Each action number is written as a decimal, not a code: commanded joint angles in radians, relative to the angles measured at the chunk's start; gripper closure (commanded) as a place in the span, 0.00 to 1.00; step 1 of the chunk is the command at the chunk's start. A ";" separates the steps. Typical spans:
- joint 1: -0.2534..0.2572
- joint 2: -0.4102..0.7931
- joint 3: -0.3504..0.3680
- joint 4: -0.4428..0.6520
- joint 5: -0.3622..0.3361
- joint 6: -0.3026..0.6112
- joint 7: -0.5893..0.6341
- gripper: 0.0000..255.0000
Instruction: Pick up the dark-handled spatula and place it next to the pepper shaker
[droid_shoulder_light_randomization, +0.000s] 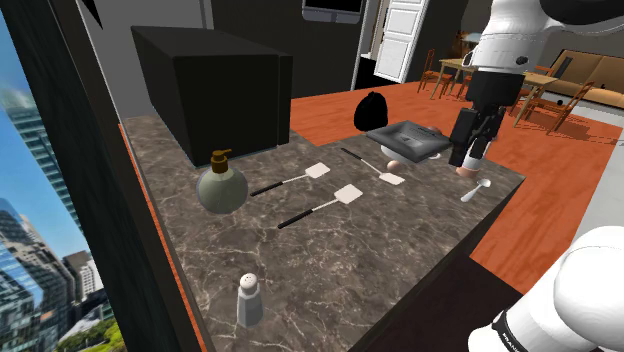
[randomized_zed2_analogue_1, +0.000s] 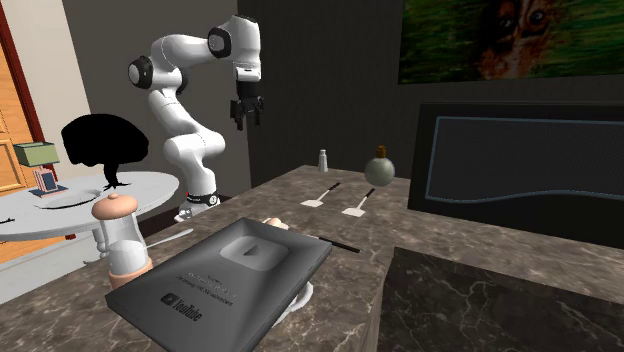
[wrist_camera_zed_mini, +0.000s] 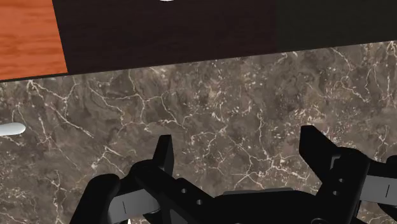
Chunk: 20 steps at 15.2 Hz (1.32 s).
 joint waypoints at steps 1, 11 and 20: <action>0.000 0.000 0.000 0.000 0.000 0.000 0.000 0.00; -0.037 0.252 -0.060 -0.023 -0.074 0.329 -0.106 0.00; -0.062 0.544 -0.111 0.075 -0.102 0.577 -0.186 0.00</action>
